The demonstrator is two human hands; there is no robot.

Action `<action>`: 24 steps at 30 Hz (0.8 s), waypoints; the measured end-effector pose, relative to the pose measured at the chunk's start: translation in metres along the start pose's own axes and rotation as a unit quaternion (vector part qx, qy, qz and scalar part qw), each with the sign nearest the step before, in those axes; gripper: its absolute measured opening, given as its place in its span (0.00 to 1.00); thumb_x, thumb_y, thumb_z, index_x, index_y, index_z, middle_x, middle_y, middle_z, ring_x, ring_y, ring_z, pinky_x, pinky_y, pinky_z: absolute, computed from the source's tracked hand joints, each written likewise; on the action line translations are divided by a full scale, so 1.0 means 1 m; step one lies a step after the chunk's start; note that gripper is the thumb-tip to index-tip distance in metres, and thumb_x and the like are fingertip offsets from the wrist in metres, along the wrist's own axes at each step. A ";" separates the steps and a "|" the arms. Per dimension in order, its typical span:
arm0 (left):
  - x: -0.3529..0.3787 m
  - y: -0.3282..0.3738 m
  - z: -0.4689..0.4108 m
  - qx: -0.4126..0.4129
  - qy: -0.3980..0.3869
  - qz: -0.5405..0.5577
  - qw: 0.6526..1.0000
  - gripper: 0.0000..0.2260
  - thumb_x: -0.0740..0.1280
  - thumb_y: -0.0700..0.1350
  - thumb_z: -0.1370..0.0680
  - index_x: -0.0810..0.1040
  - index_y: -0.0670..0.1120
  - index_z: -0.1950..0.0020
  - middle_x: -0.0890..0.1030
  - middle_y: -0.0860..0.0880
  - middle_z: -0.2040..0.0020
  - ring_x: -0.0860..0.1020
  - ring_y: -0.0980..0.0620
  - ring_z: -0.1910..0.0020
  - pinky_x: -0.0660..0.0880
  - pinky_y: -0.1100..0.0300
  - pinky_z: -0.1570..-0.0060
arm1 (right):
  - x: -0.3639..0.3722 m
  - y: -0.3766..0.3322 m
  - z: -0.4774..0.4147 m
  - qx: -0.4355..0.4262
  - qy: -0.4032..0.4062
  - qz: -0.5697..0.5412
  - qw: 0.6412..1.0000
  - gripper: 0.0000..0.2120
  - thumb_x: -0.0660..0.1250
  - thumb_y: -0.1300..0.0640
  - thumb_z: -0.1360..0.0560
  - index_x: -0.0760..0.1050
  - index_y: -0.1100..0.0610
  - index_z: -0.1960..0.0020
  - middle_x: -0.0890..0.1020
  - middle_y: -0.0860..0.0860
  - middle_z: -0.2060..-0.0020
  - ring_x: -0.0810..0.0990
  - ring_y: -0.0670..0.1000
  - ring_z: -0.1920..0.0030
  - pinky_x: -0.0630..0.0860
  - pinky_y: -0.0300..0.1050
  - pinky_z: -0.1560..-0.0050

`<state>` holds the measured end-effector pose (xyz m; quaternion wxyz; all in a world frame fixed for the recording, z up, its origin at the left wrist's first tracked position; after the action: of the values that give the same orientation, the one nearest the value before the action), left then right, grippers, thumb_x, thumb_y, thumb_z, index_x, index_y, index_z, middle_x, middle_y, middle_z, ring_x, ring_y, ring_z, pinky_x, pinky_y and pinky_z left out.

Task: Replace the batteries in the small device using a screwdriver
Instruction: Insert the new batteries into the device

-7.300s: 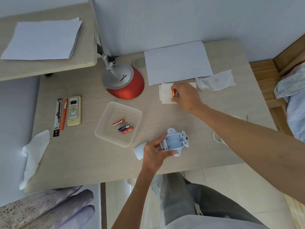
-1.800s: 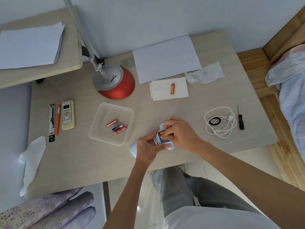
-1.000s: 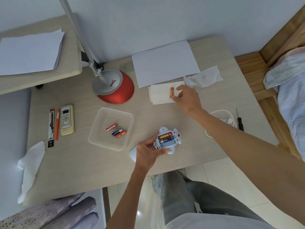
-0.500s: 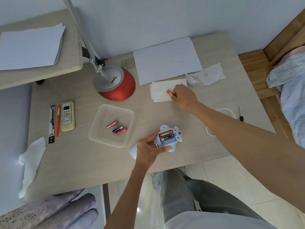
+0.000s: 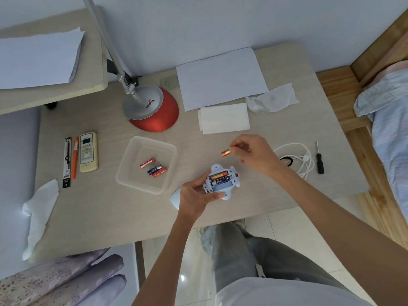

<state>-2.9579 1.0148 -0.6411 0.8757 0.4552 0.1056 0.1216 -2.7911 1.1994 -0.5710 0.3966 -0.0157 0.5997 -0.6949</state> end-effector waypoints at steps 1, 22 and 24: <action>0.000 0.000 0.000 0.003 -0.001 -0.002 1.000 0.37 0.86 0.36 0.34 0.80 0.41 0.26 0.90 0.51 0.41 0.88 0.51 0.41 0.85 0.51 0.40 | 0.000 -0.002 0.009 -0.003 -0.009 -0.006 1.000 0.04 0.74 0.61 0.21 0.85 0.60 0.46 0.85 0.50 0.59 0.83 0.47 0.63 0.85 0.46 0.62; 0.000 0.001 0.000 0.011 -0.009 -0.003 1.000 0.37 0.86 0.36 0.33 0.80 0.40 0.26 0.89 0.47 0.39 0.88 0.46 0.40 0.85 0.47 0.38 | 0.044 -0.004 0.064 -0.133 -0.100 0.270 0.948 0.09 0.72 0.47 0.20 0.86 0.50 0.45 0.77 0.45 0.49 0.79 0.47 0.54 0.80 0.49 0.55; 0.000 0.000 0.000 0.009 -0.011 -0.002 1.000 0.37 0.86 0.36 0.33 0.80 0.41 0.26 0.89 0.47 0.39 0.88 0.46 0.40 0.85 0.46 0.38 | 0.045 -0.001 0.062 -0.127 -0.096 0.256 0.953 0.09 0.74 0.47 0.22 0.87 0.49 0.45 0.77 0.44 0.49 0.78 0.45 0.53 0.80 0.49 0.55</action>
<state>-2.9584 1.0148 -0.6416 0.8728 0.4644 0.0979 0.1141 -2.7915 1.1230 -0.5731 0.6118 0.0218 0.6257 -0.4835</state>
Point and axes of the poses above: each hand's wrist, its own z-axis away from the middle knuckle, its own x-axis out of the palm, y = z × x, the point moved 5 cm from there along -z, towards the middle knuckle
